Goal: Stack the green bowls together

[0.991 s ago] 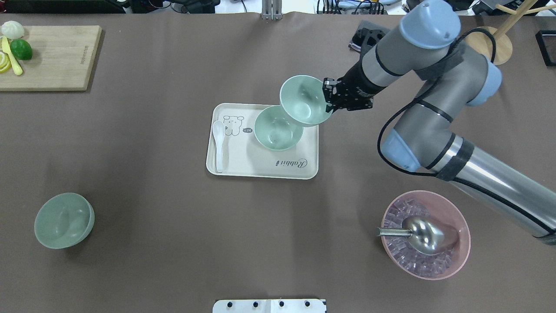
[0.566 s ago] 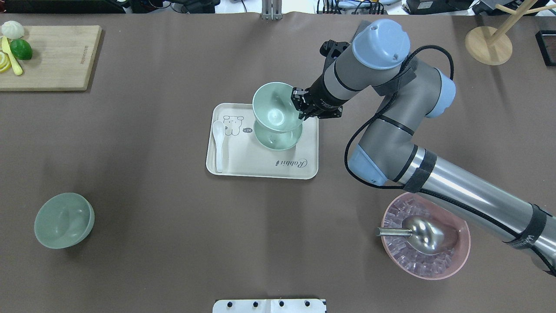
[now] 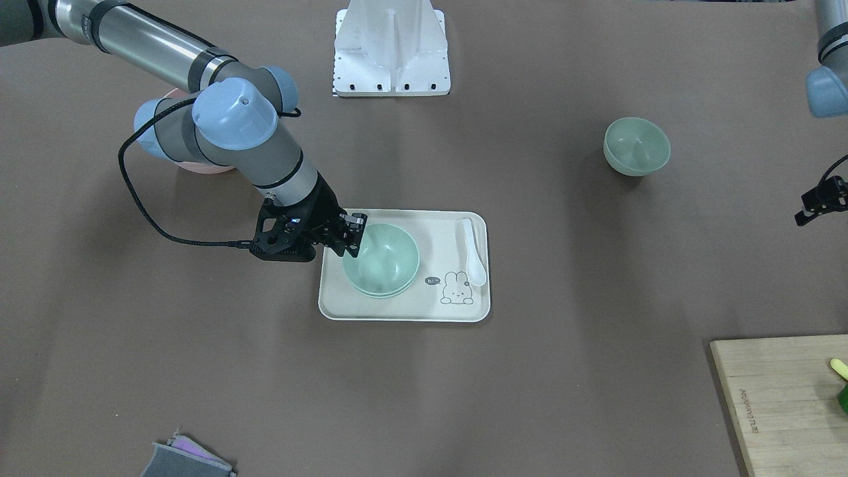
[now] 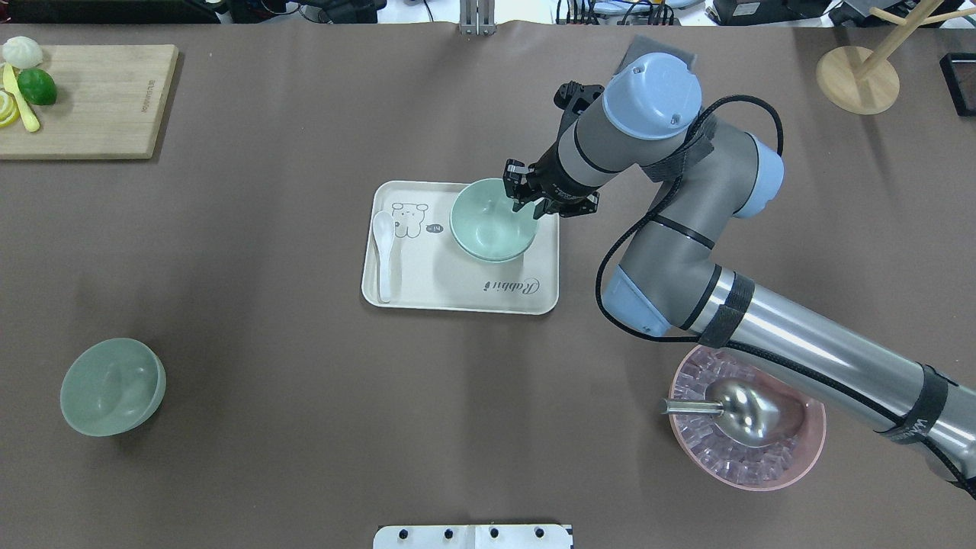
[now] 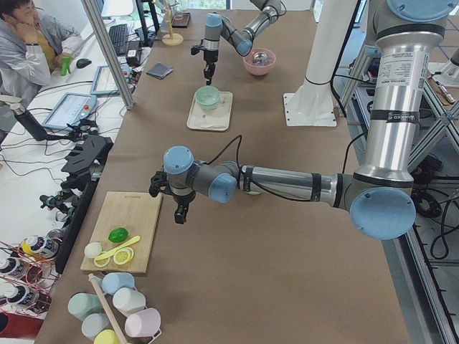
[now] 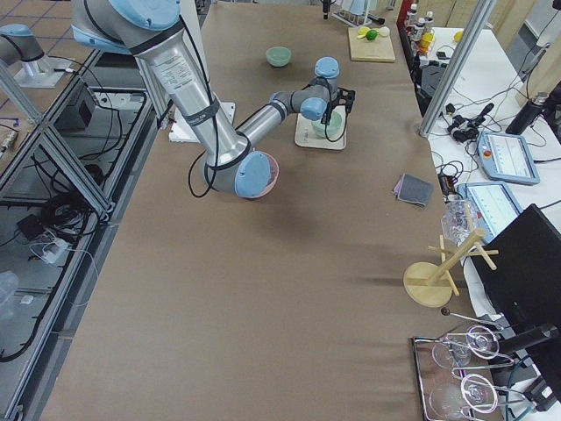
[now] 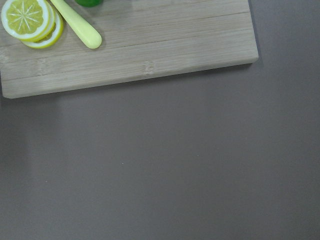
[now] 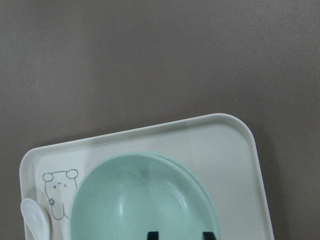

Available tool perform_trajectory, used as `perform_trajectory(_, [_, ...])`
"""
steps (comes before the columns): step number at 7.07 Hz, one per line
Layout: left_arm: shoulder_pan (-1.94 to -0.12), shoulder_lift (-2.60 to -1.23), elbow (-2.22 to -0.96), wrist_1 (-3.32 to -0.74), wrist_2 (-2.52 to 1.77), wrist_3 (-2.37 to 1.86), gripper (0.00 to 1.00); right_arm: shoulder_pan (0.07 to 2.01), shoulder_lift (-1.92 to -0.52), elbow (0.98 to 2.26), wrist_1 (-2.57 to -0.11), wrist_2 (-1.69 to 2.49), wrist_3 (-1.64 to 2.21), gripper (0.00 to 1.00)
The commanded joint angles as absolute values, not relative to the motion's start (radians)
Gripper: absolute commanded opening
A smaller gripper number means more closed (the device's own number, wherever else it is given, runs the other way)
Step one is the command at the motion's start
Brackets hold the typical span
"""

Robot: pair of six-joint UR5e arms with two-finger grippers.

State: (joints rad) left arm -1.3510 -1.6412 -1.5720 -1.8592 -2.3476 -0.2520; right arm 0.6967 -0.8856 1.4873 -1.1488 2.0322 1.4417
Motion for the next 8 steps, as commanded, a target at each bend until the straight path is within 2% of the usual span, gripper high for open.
perform_trajectory(1, [-1.336, -1.641, -1.592, -1.858, -2.424, -0.315, 0.98, 0.696, -0.888, 1.503, -1.134, 2.017, 1.447, 1.0])
perform_trajectory(2, [-1.291, -1.622, -1.661, -1.856, -2.44, -0.422, 0.98, 0.715, -0.897, 1.535, -1.138, 2.028, 1.448, 1.0])
perform_trajectory(4, [-1.109, -1.47, -1.884, -1.861, -2.357, -0.59, 0.98, 0.811, -0.968, 1.577, -1.144, 2.13, 1.43, 1.0])
perform_trajectory(6, [-0.978, -1.3, -1.917, -2.111, -2.27, -0.656, 0.97, 0.877, -1.008, 1.574, -1.144, 2.2, 1.323, 1.0])
perform_trajectory(8, [-0.858, -1.285, -1.902, -2.18, -2.191, -0.764, 0.94, 0.879, -1.014, 1.566, -1.141, 2.194, 1.312, 1.0])
